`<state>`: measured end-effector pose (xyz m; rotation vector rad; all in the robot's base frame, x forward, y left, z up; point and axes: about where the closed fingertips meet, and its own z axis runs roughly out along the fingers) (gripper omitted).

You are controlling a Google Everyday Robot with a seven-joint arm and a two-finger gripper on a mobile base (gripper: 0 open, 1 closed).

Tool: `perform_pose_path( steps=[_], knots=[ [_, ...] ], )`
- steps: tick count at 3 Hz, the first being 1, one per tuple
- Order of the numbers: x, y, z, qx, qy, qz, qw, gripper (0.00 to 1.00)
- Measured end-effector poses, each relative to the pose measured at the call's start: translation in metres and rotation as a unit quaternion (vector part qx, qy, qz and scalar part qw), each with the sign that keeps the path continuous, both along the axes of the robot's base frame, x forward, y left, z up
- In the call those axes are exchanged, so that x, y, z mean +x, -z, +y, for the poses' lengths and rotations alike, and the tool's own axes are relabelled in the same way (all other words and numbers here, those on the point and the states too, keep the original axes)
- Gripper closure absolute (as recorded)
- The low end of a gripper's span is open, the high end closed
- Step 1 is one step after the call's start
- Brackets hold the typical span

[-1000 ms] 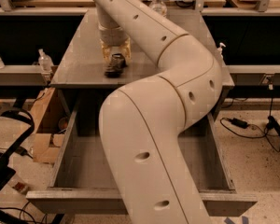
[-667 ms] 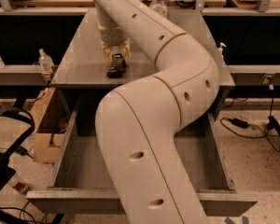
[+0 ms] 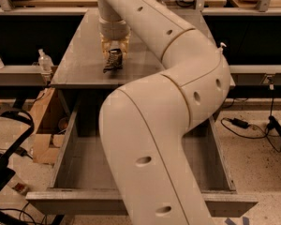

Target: Place rxbar chocolate into top drawer

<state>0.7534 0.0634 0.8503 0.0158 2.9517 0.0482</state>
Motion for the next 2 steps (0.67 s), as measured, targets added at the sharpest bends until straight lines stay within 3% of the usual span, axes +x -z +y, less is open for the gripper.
perform_pose_path(
  steps=[1,2],
  knots=[
    [-0.016,-0.033,-0.003,0.031,-0.008,-0.021,0.9993,1.0],
    [-0.047,-0.057,-0.014,0.083,-0.033,-0.031,0.9955,1.0]
  ],
)
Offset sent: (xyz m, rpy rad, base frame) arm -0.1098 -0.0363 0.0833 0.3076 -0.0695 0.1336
